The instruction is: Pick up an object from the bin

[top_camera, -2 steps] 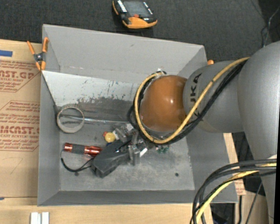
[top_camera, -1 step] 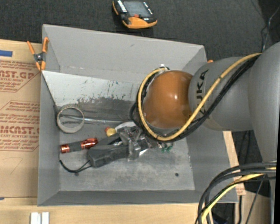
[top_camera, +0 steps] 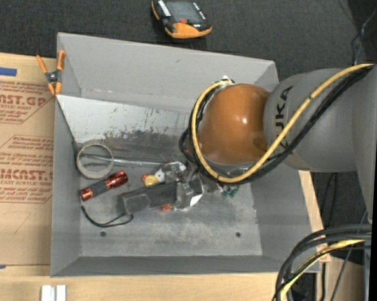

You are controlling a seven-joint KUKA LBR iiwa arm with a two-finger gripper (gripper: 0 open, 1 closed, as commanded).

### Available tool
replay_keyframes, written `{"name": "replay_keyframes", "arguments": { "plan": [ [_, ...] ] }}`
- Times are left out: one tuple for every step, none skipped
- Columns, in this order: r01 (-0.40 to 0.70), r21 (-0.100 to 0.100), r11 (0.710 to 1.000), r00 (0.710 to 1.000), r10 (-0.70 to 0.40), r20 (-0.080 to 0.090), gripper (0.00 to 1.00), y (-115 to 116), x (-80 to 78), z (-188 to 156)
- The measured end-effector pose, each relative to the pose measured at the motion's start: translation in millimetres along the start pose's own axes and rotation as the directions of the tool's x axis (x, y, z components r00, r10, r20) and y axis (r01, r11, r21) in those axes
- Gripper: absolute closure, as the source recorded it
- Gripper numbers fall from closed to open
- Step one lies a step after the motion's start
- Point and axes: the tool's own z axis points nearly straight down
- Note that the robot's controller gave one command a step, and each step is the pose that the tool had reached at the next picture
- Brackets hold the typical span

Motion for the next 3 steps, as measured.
{"name": "replay_keyframes", "arguments": {
  "plan": [
    [0.001,0.0,1.0,1.0,-0.001,-0.007,1.0,0,0.3,-19],
    [0.002,0.0,1.0,1.0,-0.002,-0.008,1.0,1,-0.9,-38],
    [0.002,0.0,1.0,1.0,-0.002,-0.008,1.0,1,-2.0,-51]
  ]
}}
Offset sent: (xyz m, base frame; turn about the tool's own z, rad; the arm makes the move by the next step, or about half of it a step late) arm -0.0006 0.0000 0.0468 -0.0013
